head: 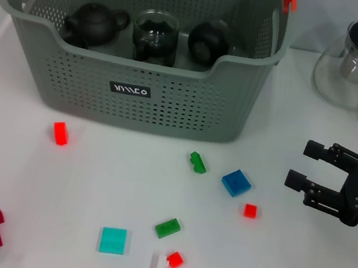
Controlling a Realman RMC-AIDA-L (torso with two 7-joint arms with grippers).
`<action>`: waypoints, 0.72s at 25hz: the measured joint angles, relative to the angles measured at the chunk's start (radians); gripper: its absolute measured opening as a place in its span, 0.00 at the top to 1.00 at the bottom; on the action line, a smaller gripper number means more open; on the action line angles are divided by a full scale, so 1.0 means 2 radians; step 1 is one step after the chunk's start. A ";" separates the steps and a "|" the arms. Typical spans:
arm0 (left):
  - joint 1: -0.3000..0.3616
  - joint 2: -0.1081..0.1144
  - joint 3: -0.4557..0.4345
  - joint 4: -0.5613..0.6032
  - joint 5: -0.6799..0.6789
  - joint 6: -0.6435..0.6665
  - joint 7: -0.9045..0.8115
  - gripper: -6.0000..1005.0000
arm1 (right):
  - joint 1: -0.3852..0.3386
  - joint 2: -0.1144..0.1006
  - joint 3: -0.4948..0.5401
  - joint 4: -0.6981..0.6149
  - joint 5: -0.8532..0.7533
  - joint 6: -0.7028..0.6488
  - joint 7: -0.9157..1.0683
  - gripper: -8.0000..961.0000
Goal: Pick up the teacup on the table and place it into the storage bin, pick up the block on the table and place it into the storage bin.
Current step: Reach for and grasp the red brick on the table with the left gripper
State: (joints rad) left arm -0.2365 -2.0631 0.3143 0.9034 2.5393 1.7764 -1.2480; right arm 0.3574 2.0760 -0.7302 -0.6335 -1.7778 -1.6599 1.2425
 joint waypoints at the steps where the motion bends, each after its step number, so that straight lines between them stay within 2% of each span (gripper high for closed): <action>1: -0.002 -0.001 0.000 0.000 0.001 -0.002 0.000 0.47 | 0.000 0.000 0.000 0.000 0.000 0.000 0.000 0.16; 8: -0.028 -0.011 0.002 0.000 0.022 -0.026 -0.002 0.47 | -0.003 -0.001 0.000 0.000 0.000 0.000 0.000 0.16; 18: -0.058 -0.023 0.011 0.000 0.025 -0.027 -0.002 0.47 | -0.004 -0.002 0.001 0.000 -0.001 0.000 0.000 0.16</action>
State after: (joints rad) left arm -0.3530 -2.1098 0.3356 0.9025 2.5895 1.7225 -1.2513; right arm 0.3498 2.0724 -0.7287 -0.6336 -1.7795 -1.6598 1.2425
